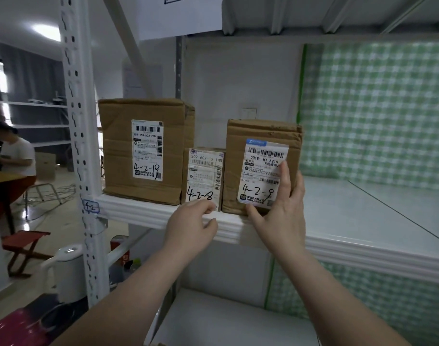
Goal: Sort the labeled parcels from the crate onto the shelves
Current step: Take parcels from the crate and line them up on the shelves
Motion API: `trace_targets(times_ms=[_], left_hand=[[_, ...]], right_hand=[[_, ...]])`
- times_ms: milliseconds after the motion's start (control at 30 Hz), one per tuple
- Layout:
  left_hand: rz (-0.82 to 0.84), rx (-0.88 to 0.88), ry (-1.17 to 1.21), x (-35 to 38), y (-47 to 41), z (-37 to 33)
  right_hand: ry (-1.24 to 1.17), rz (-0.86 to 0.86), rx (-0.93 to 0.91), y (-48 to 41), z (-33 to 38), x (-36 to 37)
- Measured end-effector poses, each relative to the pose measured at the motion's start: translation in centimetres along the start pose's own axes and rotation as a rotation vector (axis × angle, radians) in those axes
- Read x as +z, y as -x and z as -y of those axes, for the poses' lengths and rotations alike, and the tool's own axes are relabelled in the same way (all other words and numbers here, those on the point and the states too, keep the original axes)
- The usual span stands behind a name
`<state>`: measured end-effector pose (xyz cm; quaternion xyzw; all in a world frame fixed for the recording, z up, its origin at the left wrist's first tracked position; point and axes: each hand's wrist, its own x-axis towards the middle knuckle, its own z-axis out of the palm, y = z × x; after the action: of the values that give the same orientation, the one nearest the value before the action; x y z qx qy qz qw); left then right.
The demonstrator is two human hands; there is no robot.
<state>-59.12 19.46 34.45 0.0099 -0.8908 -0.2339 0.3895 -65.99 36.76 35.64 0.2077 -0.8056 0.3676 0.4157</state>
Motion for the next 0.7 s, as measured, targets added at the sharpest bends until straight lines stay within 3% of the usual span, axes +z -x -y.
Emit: trace_targets(times_ms=[700], left_hand=[[0.09, -0.08, -0.111, -0.3, 1.0, -1.7]], right_hand=[[-0.048, 0.231, -0.015, 0.0, -0.4, -1.8]])
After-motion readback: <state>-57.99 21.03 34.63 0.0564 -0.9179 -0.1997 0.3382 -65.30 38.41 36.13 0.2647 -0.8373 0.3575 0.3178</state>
